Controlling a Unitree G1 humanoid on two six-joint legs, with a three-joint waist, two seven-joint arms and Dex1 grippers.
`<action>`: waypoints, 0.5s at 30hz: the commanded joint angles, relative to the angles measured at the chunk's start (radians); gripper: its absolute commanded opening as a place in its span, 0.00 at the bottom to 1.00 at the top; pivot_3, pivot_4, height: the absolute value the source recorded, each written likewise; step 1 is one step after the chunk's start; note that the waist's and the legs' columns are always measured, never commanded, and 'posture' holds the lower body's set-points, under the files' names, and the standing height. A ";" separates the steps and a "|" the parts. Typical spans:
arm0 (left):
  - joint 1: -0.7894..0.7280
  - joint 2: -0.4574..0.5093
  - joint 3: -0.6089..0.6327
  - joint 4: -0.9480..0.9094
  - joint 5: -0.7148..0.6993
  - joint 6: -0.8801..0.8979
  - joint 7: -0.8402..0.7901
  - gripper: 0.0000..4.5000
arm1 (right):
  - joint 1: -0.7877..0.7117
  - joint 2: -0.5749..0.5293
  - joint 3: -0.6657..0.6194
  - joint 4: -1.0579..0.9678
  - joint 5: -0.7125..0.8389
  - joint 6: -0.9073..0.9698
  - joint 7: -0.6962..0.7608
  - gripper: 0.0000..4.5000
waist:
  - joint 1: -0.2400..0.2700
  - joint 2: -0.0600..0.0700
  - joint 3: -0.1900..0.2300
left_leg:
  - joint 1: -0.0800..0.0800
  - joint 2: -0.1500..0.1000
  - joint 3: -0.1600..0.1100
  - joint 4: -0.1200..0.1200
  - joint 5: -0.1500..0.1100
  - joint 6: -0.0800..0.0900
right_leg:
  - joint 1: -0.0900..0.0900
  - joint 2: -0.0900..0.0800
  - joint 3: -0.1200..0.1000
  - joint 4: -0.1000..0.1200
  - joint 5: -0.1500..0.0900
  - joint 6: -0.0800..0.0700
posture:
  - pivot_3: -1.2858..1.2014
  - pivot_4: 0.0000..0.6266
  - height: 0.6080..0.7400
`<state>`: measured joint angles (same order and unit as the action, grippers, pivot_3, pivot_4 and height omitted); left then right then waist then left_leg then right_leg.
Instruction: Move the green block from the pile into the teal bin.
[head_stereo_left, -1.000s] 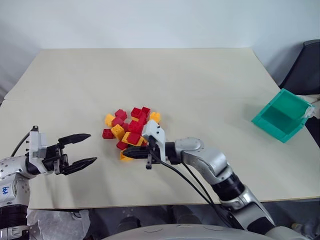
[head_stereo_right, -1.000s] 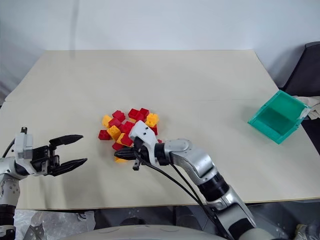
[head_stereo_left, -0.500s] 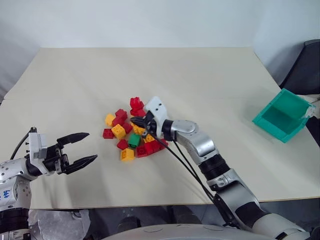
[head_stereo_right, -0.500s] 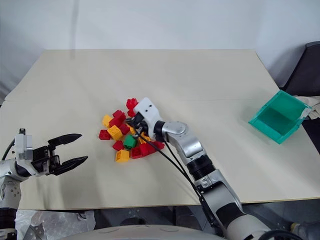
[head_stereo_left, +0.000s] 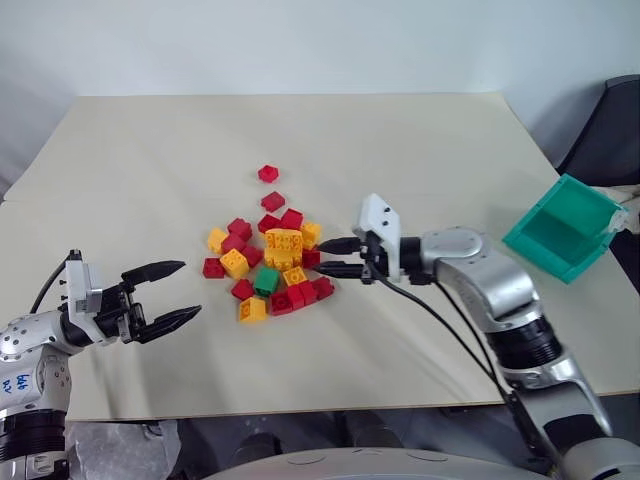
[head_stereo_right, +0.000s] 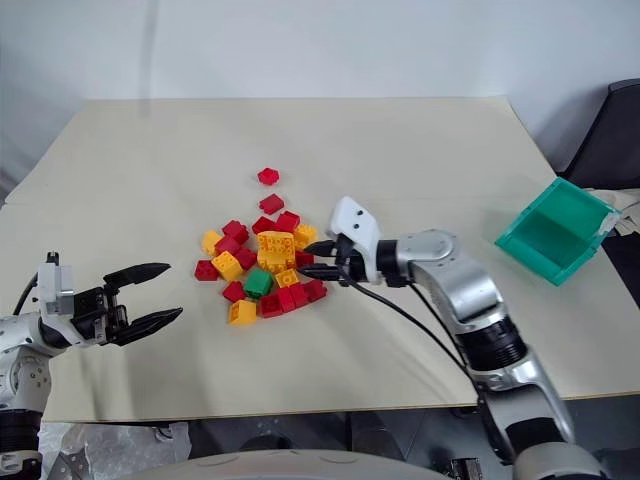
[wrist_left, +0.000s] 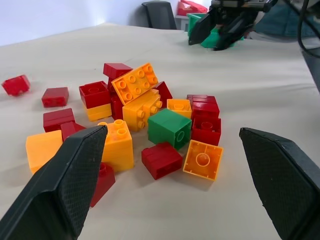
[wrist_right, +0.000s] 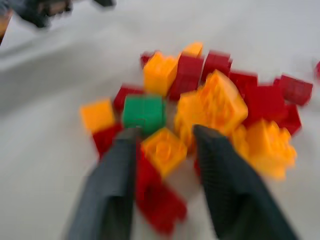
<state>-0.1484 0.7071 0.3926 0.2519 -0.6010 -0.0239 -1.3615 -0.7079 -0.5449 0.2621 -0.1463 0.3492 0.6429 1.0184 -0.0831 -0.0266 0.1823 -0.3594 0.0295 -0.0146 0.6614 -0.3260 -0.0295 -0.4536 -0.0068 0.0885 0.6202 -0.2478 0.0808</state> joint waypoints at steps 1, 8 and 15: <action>-0.005 0.010 0.015 -0.006 -0.014 -0.006 -0.009 1.00 | -0.016 -0.088 0.020 -0.081 0.000 0.042 0.072 0.73 | 0.000 0.000 0.000 | 0.000 0.000 0.000 0.000 0.000 0.000 | 0.000 0.000 0.000 0.000 0.000 0.000 | 0.52 0.24 1.00; -0.002 0.014 0.017 -0.012 -0.015 0.002 -0.012 1.00 | -0.079 -0.111 0.050 -0.147 0.001 0.137 0.061 0.99 | -0.002 0.000 0.000 | 0.000 -0.001 0.001 0.000 0.000 0.000 | -0.001 0.003 0.001 0.001 0.000 0.000 | 0.52 0.24 1.00; -0.004 0.013 0.017 -0.013 -0.016 0.000 -0.015 1.00 | -0.230 0.031 0.173 -0.125 -0.039 0.392 -0.088 0.99 | 0.001 0.000 0.000 | -0.003 0.001 0.000 0.001 0.000 0.000 | -0.007 0.003 0.001 0.004 -0.001 -0.001 | 0.52 0.24 1.00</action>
<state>-0.1480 0.7079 0.3940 0.2506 -0.6023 -0.0206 -1.3711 -0.8974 -0.5432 0.4111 -0.2558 0.3222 0.9813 0.9649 -0.0826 -0.0262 0.1825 -0.3658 0.0308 -0.0152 0.6631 -0.3255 -0.0296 -0.4638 -0.0056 0.0891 0.6255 -0.2486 0.0795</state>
